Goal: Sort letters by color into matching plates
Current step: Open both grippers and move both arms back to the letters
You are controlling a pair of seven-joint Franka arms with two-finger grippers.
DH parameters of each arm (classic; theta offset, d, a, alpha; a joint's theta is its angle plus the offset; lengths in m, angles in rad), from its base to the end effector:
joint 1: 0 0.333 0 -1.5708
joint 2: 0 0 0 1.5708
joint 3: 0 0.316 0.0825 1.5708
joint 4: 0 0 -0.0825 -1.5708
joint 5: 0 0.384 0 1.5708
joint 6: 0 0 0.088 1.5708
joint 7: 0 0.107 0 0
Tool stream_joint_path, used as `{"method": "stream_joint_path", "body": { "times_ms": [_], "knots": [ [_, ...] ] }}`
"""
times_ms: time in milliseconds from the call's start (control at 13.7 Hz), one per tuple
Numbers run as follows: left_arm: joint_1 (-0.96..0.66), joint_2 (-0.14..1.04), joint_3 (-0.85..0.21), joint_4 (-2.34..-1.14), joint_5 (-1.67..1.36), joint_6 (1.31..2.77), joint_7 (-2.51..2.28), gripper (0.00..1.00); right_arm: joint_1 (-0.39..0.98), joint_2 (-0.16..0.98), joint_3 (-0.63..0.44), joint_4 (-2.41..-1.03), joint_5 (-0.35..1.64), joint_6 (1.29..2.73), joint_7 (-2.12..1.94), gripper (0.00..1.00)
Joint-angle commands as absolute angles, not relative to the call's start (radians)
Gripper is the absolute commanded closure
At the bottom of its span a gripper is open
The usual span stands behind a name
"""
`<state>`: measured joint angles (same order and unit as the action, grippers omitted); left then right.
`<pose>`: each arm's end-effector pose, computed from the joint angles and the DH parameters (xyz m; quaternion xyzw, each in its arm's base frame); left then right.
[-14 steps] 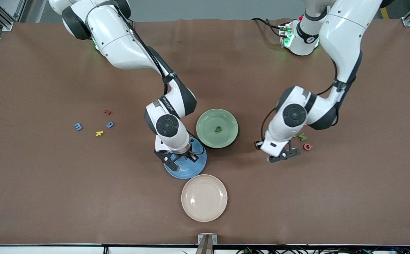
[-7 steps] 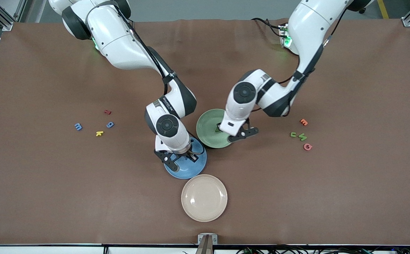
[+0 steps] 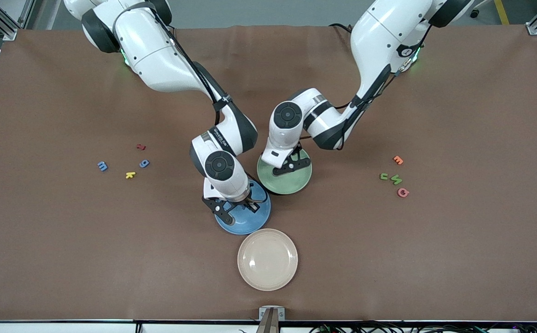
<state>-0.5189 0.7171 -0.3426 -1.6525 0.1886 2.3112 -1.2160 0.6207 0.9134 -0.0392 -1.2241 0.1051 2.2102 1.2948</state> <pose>0.4677 -0.4979 0.2100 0.9876 0.1507 -0.0395 0.0170 0.6323 0.4297 0.2243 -0.9283 0.3689 0.0009 0.0462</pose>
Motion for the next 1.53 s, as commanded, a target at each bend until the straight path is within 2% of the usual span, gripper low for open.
{"method": "stream_joint_path", "body": {
  "times_ms": [0,73,146,218,291,364,437,728,946,1092,1310,1456],
  "knots": [
    [-0.535,0.736,-0.331,-1.623,0.187,2.293,-1.224,0.71,0.629,0.934,-0.048,-1.187,0.106,2.204,1.316,0.98],
    [-0.535,0.736,-0.331,-1.621,0.189,2.293,-1.223,0.47,0.629,0.934,-0.048,-1.187,0.106,2.204,1.318,0.98],
    [-0.535,0.732,-0.331,-1.621,0.189,2.293,-1.223,0.12,0.629,0.934,-0.048,-1.187,0.106,2.204,1.318,0.98],
    [-0.534,0.724,-0.331,-1.621,0.187,2.292,-1.223,0.01,0.629,0.934,-0.048,-1.187,0.106,2.204,1.318,0.98],
    [-0.529,0.715,-0.331,-1.621,0.184,2.292,-1.223,0.01,0.629,0.934,-0.048,-1.187,0.106,2.203,1.318,0.98],
    [-0.523,0.707,-0.331,-1.621,0.183,2.292,-1.223,0.01,0.626,0.934,-0.048,-1.186,0.107,2.201,1.315,0.64],
    [-0.515,0.703,-0.331,-1.624,0.183,2.29,-1.221,0.01,0.624,0.933,-0.048,-1.187,0.106,2.2,1.315,0.01],
    [-0.44,0.617,-0.334,-1.664,0.187,2.246,-1.154,0.01,0.601,0.899,-0.051,-1.192,0.101,2.186,1.26,0.0],
    [-0.373,0.539,-0.334,-1.755,0.19,2.224,-1.004,0.01,0.528,0.807,-0.054,-1.276,0.1,2.027,1.026,0.0],
    [-0.316,0.479,-0.334,-1.84,0.193,2.226,-0.918,0.01,0.468,0.668,-0.055,-1.462,0.097,2.052,0.877,0.0],
    [-0.215,0.385,-0.341,-1.963,0.195,2.23,-0.757,0.01,0.367,0.438,-0.057,-1.81,0.095,2.21,0.673,0.0],
    [-0.149,0.341,-0.342,-2.028,0.195,2.241,-0.671,0.01,0.313,0.349,-0.058,-1.975,0.091,2.299,0.6,0.0]
  ]
}}
